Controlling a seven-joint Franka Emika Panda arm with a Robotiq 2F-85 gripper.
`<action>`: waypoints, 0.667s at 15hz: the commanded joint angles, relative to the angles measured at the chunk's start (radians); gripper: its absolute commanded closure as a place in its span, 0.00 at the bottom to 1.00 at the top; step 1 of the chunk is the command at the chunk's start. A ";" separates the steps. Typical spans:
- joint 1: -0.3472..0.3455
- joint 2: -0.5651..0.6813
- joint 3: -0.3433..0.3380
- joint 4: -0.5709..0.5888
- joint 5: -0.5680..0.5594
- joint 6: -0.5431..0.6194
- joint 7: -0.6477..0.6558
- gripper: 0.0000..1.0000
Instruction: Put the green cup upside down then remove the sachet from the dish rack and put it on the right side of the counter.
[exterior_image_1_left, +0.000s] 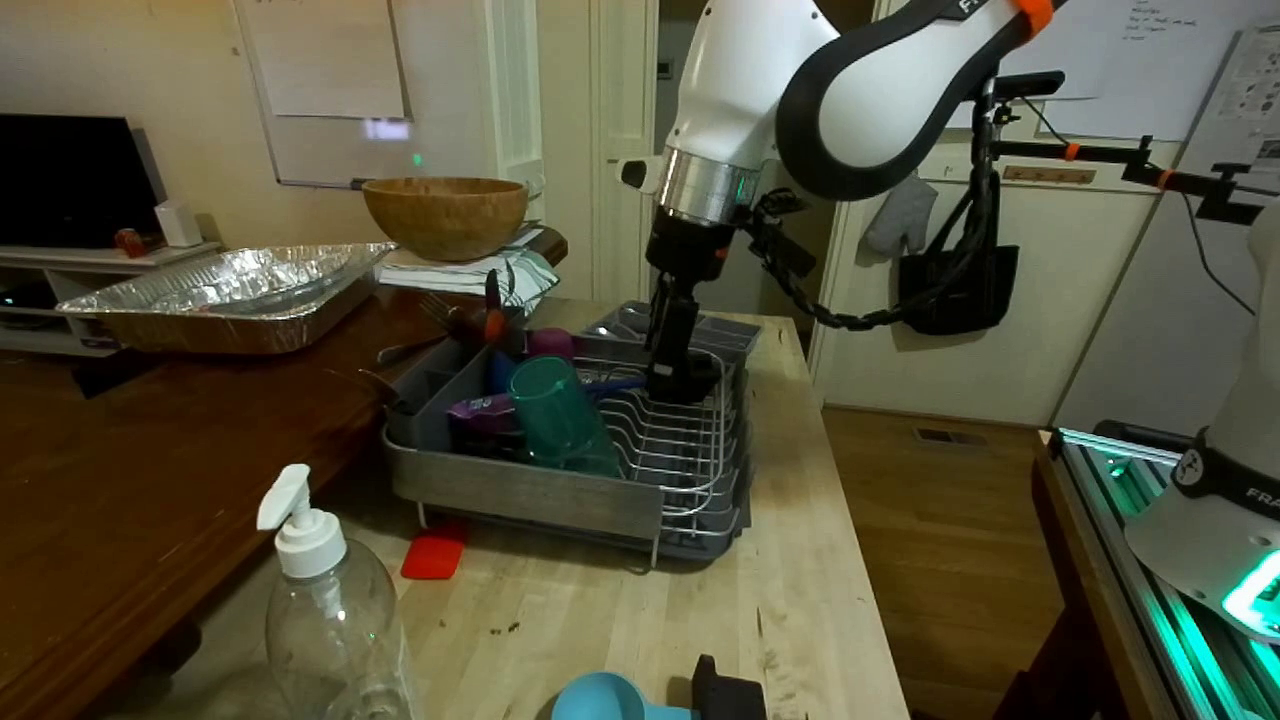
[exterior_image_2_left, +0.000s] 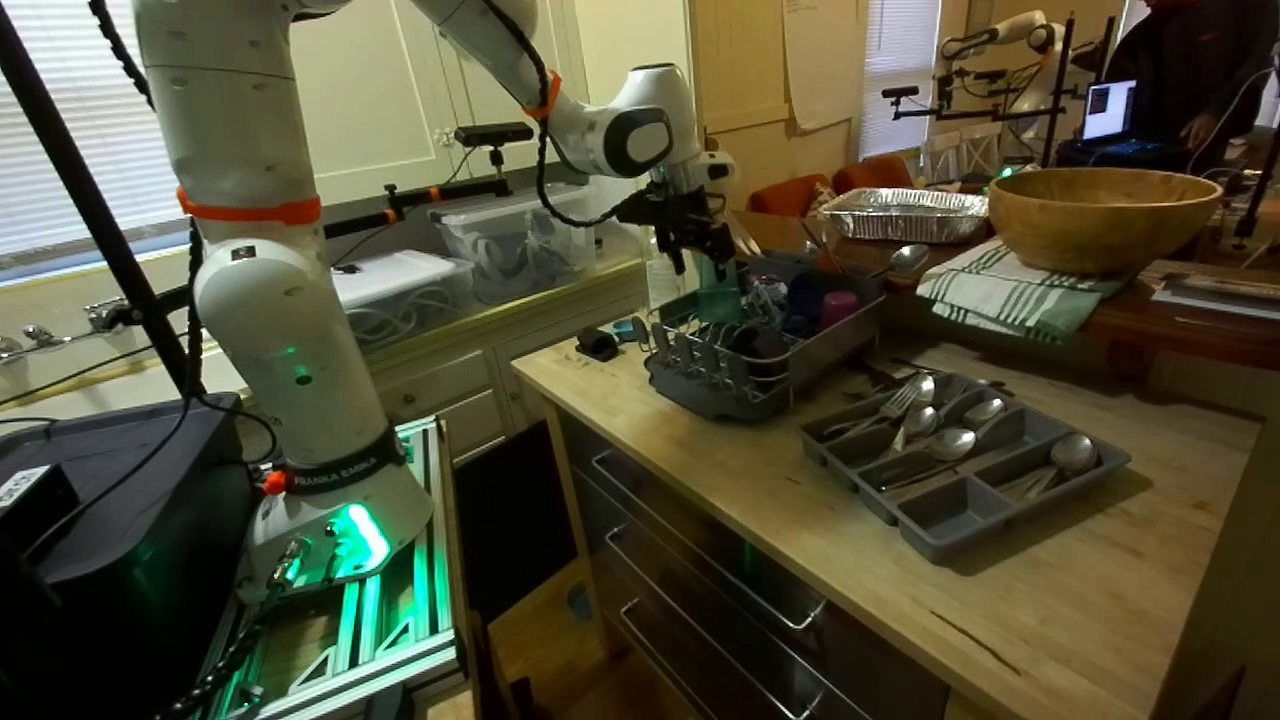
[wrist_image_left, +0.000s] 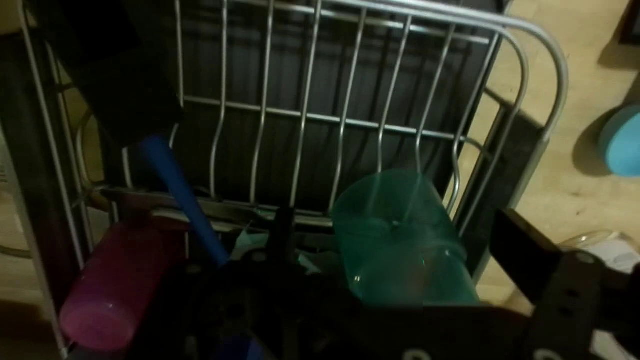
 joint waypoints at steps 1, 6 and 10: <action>-0.026 0.010 0.016 0.013 0.009 -0.033 -0.036 0.00; -0.038 0.043 0.028 0.049 -0.046 -0.066 -0.181 0.00; -0.058 0.058 0.054 0.075 -0.045 -0.077 -0.388 0.00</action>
